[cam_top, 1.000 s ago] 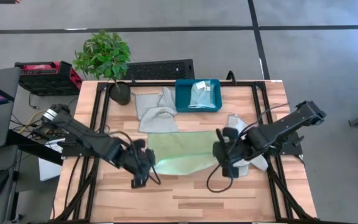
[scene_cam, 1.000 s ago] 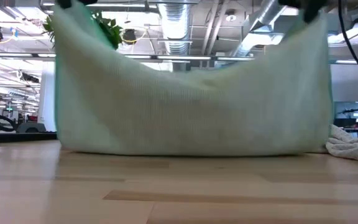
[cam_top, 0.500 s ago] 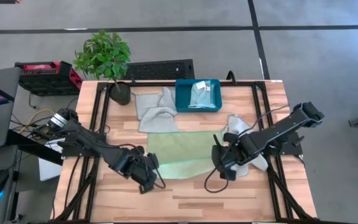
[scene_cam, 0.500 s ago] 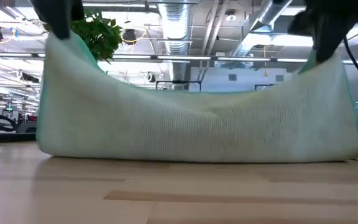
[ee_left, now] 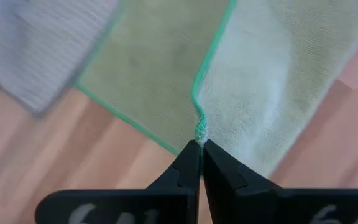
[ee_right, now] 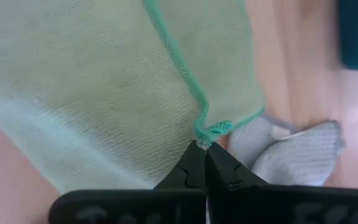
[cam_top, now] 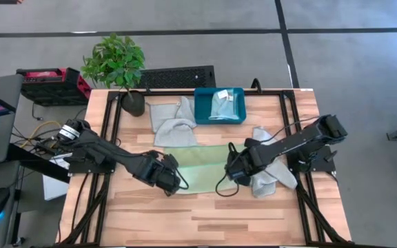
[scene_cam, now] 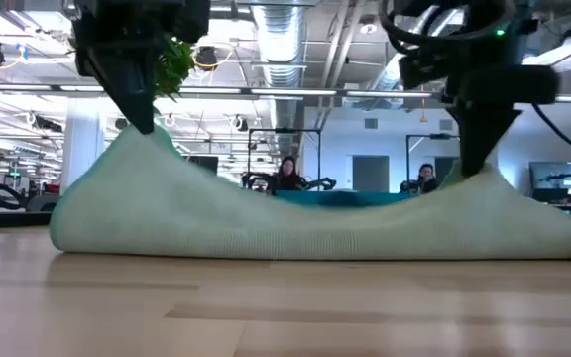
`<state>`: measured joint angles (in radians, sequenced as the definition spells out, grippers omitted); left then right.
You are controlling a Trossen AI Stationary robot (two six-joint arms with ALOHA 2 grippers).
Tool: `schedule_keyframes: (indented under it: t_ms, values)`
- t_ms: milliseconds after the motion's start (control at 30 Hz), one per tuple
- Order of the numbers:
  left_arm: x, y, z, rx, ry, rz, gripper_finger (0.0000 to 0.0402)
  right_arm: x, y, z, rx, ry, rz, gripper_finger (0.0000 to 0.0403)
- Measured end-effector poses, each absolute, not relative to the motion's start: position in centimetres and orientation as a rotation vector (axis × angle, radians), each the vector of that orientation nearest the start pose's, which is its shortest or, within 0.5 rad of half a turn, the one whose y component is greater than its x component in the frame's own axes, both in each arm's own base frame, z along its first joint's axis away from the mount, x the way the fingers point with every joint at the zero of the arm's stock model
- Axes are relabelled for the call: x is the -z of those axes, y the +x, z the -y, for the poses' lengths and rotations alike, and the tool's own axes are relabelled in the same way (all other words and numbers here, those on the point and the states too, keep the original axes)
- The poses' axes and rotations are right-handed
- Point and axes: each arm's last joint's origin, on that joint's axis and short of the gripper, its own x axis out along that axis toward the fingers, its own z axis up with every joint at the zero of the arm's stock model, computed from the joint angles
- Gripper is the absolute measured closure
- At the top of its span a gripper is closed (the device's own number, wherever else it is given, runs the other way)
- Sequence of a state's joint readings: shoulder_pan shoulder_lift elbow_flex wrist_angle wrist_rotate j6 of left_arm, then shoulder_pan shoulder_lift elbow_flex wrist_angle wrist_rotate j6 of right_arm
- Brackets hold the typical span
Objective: Fold microfiber towels
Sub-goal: Fold the green towel
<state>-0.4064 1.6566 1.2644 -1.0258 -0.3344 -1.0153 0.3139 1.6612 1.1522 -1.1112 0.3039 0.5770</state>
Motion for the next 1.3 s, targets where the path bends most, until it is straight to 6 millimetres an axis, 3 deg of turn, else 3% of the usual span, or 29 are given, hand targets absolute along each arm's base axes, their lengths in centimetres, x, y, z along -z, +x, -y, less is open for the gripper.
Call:
schedule_keyframes:
  t_ms: [433, 800, 1067, 1300]
  values:
    - [-21.0, 28.2, 7.6, -0.767, -0.329, -1.182, 0.0401, -21.1, 27.9, -4.3, 0.603, -0.052, -1.370, 0.0396]
    - [-19.0, 28.3, 5.7, -0.783, -0.339, -1.171, 0.0401, -21.1, 28.0, -2.7, 0.635, -0.024, -1.394, 0.0392]
    - [-18.8, 28.4, 4.2, -0.811, -0.338, -1.193, 0.0376, -21.1, 27.9, -2.5, 0.640, -0.022, -1.400, 0.0348]
    - [-18.8, 28.6, 3.3, -0.835, -0.340, -1.171, 0.0315, -21.1, 27.9, -2.5, 0.641, -0.022, -1.400, 0.0293]
